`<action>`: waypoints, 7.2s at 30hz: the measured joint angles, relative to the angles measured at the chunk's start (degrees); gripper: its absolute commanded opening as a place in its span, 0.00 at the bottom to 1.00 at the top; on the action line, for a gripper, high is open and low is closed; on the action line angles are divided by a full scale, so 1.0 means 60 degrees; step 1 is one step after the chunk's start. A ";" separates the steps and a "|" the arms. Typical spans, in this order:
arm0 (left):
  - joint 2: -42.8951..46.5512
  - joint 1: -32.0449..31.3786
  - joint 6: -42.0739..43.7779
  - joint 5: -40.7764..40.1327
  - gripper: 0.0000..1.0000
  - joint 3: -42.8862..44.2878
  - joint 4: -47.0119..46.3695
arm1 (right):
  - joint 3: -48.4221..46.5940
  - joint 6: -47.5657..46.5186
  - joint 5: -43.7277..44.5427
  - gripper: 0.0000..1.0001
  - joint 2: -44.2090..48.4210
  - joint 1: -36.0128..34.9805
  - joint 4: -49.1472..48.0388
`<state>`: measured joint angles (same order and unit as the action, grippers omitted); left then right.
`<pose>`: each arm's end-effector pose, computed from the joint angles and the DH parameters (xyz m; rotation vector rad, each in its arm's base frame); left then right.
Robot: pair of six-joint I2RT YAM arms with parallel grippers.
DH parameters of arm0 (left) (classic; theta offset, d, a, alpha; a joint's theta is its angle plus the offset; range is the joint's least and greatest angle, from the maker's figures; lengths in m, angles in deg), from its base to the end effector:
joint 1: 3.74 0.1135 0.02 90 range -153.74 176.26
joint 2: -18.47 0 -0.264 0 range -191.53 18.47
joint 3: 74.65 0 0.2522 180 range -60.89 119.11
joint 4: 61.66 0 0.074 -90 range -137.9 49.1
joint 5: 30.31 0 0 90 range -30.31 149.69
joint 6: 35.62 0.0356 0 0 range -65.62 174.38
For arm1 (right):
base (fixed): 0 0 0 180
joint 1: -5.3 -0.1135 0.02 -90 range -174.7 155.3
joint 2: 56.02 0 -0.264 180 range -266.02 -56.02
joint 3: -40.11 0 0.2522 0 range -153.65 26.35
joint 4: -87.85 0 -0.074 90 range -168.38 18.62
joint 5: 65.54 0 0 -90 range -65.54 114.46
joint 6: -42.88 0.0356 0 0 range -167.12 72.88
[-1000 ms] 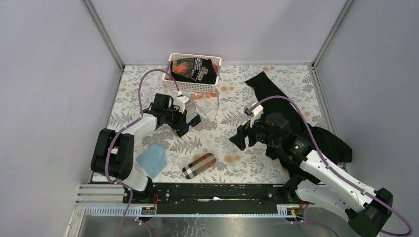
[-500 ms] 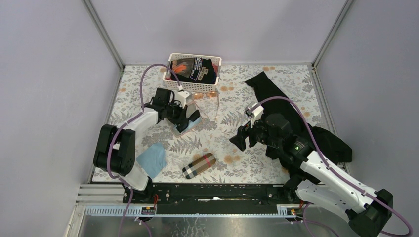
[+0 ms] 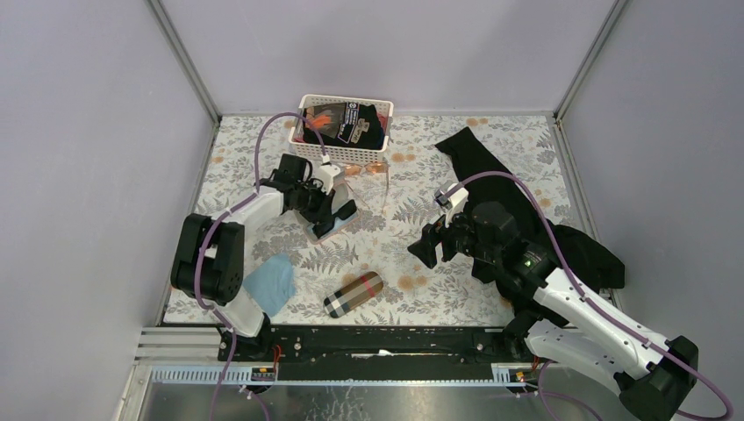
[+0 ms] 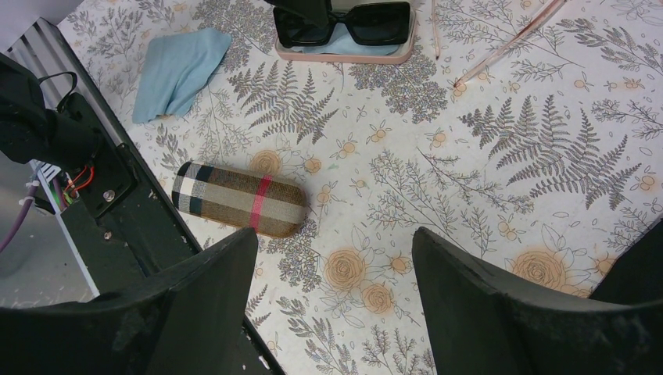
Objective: Organize the sunglasses
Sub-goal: Place the sunglasses in the sunglasses case.
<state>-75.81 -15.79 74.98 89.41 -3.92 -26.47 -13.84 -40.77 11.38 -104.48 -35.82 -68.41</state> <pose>0.3145 -0.0852 0.1863 0.8802 2.3453 -0.6089 0.1448 0.1371 0.3012 -0.7371 1.8130 0.7725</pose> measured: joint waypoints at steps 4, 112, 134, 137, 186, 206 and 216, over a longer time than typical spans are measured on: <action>-0.0091 0.0000 0.0142 -0.0029 0.00 0.0000 0.0000 | 0.0000 0.0000 -0.0004 0.80 0.0000 0.0000 0.0000; -0.1341 0.1555 -0.5635 -0.2310 0.36 0.2426 0.0262 | -0.3315 0.9235 0.1027 0.41 -1.1715 -0.1337 -0.7766; -0.1636 0.1341 -0.5625 -0.2011 0.36 0.2422 0.0219 | -0.4554 0.8954 0.1027 0.43 -1.2134 -0.1337 -0.7504; -0.1654 0.1297 -0.5625 -0.2000 0.36 0.2422 0.0219 | -0.4954 0.8823 0.1024 0.43 -1.2276 -0.1337 -0.7337; -0.1807 0.0994 -0.5982 -0.2014 0.36 0.2218 0.0663 | -0.4892 1.1366 0.2648 0.46 -1.1366 -0.1534 -0.4768; -0.2065 0.0998 -0.6247 -0.1869 0.36 0.2218 0.0645 | -0.5901 1.2331 0.3085 0.41 -1.2101 -0.1694 -0.3679; -0.2065 0.0998 -0.6269 -0.1832 0.36 0.2218 0.0641 | -0.6142 1.2389 0.3435 0.21 -1.2225 -0.1796 -0.3483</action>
<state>-88.20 -9.81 37.36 78.41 9.39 -22.62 -50.69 33.57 31.99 -177.84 -46.60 -89.30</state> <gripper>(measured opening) 0.360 0.313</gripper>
